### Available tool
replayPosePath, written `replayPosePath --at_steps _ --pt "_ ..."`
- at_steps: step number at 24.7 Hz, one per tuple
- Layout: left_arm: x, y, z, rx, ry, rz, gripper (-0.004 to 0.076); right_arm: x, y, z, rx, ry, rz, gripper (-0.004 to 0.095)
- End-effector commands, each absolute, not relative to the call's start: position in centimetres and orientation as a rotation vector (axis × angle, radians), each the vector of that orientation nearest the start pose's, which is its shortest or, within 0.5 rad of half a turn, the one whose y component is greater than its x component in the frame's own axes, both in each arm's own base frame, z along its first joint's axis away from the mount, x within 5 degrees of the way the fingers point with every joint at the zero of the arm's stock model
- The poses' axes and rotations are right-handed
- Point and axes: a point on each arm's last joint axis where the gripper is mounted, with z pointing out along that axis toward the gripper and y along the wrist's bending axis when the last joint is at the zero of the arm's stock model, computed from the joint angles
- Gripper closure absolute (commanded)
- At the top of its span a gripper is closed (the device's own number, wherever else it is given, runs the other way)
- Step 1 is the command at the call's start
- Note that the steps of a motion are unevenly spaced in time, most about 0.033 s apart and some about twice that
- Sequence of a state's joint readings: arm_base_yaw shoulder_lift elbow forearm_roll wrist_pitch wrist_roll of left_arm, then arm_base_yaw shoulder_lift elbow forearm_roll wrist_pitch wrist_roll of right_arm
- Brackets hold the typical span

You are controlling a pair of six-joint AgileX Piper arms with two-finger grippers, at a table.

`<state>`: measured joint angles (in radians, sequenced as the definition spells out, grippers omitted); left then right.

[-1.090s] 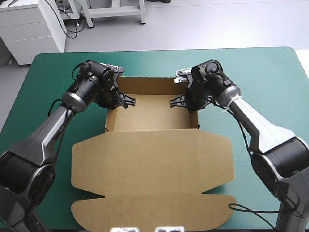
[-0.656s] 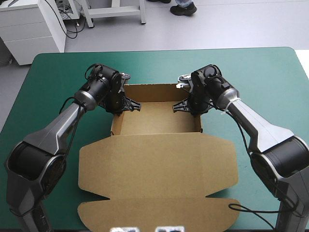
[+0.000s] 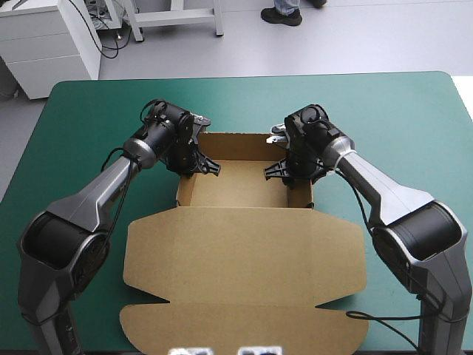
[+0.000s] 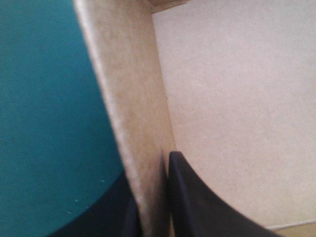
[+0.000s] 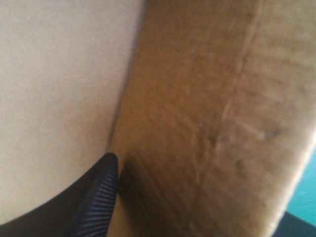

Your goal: Fold the box

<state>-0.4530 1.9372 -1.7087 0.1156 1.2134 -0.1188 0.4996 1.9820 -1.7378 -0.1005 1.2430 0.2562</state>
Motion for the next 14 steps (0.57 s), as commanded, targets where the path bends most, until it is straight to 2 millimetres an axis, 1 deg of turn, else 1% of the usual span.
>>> replayPosePath --at_steps 1,4,5,6,10,12,14 --pt "36.6 -16.2 28.7 0.585 2.835 0.169 0.0507 36.6 18.8 30.1 -0.357 2.803 -0.018 0.0393" --pt "36.6 -16.1 28.7 0.605 2.831 0.183 0.0304 36.9 18.9 31.3 -0.35 2.762 -0.009 0.0393" --pt "36.7 -16.0 28.9 0.606 2.82 0.199 0.0268 37.0 18.7 31.5 -0.352 2.749 -0.027 0.0393" --pt "36.8 -16.0 29.2 0.604 2.812 0.206 0.0254 37.1 18.6 31.6 -0.355 2.739 -0.054 0.0393" --pt "37.1 -16.1 30.7 0.586 2.768 0.195 0.026 37.2 18.4 31.6 -0.358 2.731 -0.079 0.0394" --pt "37.4 -16.3 32.0 0.567 2.726 0.172 0.026 37.2 18.4 31.7 -0.358 2.727 -0.08 0.0394" --pt "37.6 -16.4 33.6 0.548 2.678 0.141 0.026 37.2 18.4 32.4 -0.369 2.705 -0.078 0.0394"
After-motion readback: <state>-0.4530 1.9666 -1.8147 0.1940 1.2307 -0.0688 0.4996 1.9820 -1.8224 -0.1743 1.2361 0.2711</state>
